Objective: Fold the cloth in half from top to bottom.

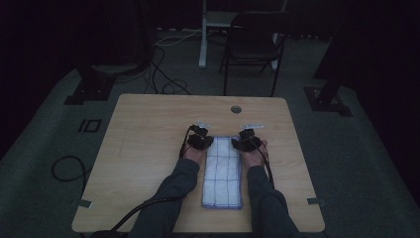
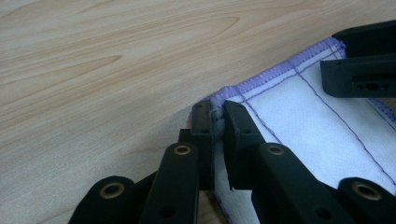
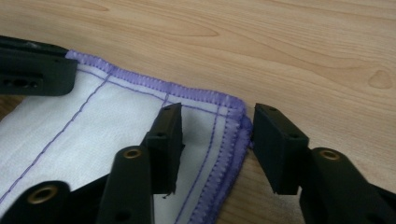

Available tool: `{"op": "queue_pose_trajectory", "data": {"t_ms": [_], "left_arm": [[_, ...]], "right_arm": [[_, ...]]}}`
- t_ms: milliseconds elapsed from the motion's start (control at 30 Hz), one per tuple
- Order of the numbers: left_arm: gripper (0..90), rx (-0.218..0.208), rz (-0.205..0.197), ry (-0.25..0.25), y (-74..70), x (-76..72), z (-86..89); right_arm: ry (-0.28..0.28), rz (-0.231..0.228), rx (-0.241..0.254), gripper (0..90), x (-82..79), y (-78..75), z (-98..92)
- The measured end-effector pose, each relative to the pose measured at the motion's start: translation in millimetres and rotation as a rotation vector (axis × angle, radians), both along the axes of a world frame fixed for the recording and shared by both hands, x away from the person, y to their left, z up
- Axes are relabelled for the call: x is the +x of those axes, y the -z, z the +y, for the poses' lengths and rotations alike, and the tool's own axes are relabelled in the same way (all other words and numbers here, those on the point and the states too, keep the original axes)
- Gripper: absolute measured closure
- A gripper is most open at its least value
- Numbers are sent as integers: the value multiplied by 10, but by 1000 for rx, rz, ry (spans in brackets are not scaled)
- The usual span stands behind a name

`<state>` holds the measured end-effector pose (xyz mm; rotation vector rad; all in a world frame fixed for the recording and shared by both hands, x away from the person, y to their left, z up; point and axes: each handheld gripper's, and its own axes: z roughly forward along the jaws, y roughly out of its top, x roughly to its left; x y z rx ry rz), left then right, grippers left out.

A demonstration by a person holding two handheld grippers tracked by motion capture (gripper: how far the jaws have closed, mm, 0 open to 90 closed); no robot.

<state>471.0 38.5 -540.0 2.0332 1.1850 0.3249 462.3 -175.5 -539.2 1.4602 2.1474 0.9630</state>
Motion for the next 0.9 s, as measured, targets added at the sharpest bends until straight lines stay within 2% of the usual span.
{"op": "queue_pose_trajectory", "data": {"t_ms": [33, 67, 100, 133, 167, 200, 233, 300, 400, 500, 567, 700, 900], "left_arm": [[843, 0, 0, 0, 0, 0, 0], [845, 3, 2, 2, -4, 3, -5], [847, 3, 2, 2, -4, 3, -5], [851, 5, 8, -7, -10, 1, -14], [854, 5, 8, -7, -10, 1, -14], [859, 5, 8, -14, -11, -3, -22], [860, 5, 8, -14, -11, -3, -22], [863, 2, 13, -18, -14, 1, -22], [868, 10, 25, -9, -41, 26, -16], [869, 10, 23, -10, -53, 28, -15], [869, 14, 4, -9, -106, 31, -3], [869, 7, -8, -11, -167, 36, 2], [868, -14, -49, 1, -367, 44, 21]], "right_arm": [[0, 0, 0, 565, 0, 0, 0], [-14, 1, -17, 636, -15, -9, 24], [-14, 1, -17, 636, -15, -9, 24], [-22, 19, -6, 721, -6, -22, 36], [-22, 19, -6, 721, -6, -22, 36], [-22, 45, 28, 796, 17, -31, 28], [-22, 45, 28, 796, 17, -31, 28], [-12, 60, 66, 826, 31, -26, 9], [-12, 62, 94, 839, 37, -38, -20], [-15, 58, 95, 839, 37, -50, -23], [-27, 42, 98, 839, 38, -106, -22], [-38, 14, 102, 839, 40, -187, -25], [-42, -18, 121, 839, 36, -325, -59]]}}
